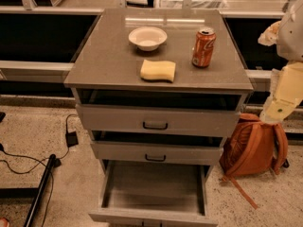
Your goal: Place sponge into bottom drawer
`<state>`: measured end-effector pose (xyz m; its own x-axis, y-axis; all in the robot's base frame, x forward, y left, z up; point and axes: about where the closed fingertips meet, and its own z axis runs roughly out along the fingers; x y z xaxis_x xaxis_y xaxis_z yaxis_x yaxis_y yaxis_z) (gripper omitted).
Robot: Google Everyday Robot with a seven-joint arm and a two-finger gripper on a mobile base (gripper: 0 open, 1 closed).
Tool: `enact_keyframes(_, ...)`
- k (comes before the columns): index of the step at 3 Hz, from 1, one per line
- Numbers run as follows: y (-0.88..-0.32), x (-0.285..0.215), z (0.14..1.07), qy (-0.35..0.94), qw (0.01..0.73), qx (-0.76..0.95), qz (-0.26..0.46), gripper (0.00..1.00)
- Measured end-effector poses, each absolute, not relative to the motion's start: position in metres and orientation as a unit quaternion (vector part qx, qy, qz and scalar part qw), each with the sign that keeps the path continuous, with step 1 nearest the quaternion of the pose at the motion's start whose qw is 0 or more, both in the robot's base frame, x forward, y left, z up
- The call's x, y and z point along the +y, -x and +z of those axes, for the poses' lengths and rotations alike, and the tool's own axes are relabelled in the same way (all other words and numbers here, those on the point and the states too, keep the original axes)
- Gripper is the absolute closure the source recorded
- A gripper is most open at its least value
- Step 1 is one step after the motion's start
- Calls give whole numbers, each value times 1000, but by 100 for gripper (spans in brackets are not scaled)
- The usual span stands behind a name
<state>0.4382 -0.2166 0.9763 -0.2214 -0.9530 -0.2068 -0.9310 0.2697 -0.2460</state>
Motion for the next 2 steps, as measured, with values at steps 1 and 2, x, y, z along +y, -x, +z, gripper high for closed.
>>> enact_keyframes(1, -438, -217, 976, 603, 159, 781, -35, 0)
enact_keyframes(2, -459, -197, 968, 617, 160, 770, -16, 0)
